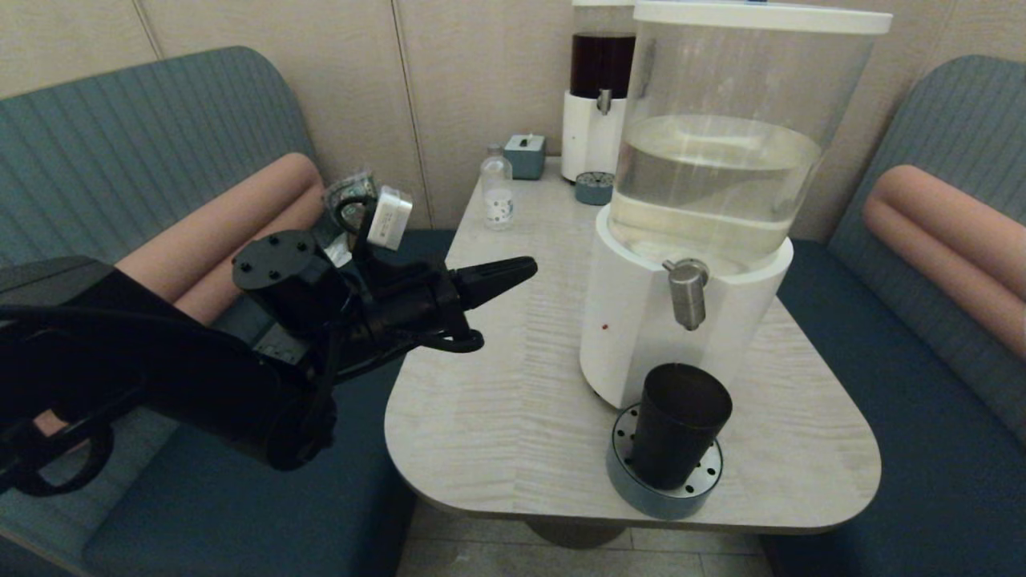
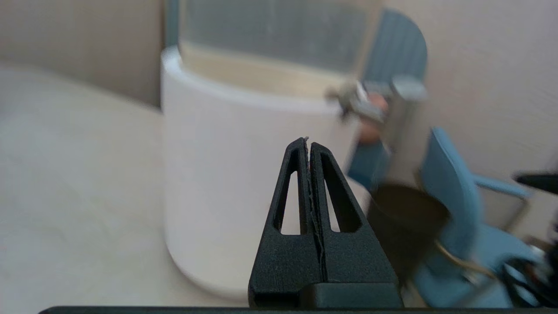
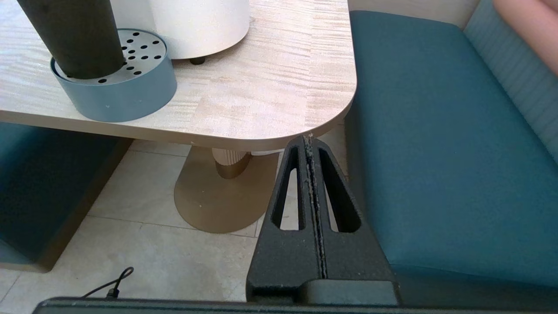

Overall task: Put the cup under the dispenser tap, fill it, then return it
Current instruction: Turn off the faucet

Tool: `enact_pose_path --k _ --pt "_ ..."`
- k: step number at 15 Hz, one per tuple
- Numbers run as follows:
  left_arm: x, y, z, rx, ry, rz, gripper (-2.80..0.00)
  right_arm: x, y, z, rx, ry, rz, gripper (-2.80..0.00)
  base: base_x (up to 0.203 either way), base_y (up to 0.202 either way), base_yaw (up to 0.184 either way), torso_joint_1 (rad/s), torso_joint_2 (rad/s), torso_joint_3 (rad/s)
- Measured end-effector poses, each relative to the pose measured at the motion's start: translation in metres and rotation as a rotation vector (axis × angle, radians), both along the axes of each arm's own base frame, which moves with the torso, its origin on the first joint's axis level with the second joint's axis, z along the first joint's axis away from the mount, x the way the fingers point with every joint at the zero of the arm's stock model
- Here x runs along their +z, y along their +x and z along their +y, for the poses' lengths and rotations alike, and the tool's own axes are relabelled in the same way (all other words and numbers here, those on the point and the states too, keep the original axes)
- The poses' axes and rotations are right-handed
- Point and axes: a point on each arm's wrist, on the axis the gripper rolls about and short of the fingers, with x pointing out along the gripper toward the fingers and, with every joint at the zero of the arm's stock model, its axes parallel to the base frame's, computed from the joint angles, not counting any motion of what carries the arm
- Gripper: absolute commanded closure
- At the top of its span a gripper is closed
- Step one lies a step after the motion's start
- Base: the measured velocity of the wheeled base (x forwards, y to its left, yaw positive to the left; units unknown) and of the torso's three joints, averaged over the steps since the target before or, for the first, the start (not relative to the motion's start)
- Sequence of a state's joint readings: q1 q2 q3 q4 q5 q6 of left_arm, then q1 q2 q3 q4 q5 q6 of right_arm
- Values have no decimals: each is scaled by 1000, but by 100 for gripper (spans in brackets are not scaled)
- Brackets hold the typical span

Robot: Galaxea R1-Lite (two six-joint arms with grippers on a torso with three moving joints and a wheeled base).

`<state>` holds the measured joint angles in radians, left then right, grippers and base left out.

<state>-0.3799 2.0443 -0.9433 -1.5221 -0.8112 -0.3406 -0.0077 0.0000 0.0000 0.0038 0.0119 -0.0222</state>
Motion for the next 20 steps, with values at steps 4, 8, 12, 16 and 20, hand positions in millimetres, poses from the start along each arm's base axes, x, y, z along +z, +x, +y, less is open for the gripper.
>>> enact_pose_path --k 4,8,12,16,20 --pt "12 16 -18 11 -52 -62 0 0 0 0 0 0 1 0 0 0 0 0 0 0" --pt "11 12 -46 -48 -62 -55 0 0 0 0 0 0 0 0 0 0 0 0 0 0" --pt "13 3 -74 -96 -64 -42 0 0 0 0 0 0 -1 0 0 0 0 0 0 0" --pt "12 -2 -90 -97 -83 -36 0 0 0 0 0 0 0 0 0 0 0 0 0 0" --pt "7 -3 -100 -113 -82 -28 0 0 0 0 0 0 0 0 0 0 0 0 0 0"
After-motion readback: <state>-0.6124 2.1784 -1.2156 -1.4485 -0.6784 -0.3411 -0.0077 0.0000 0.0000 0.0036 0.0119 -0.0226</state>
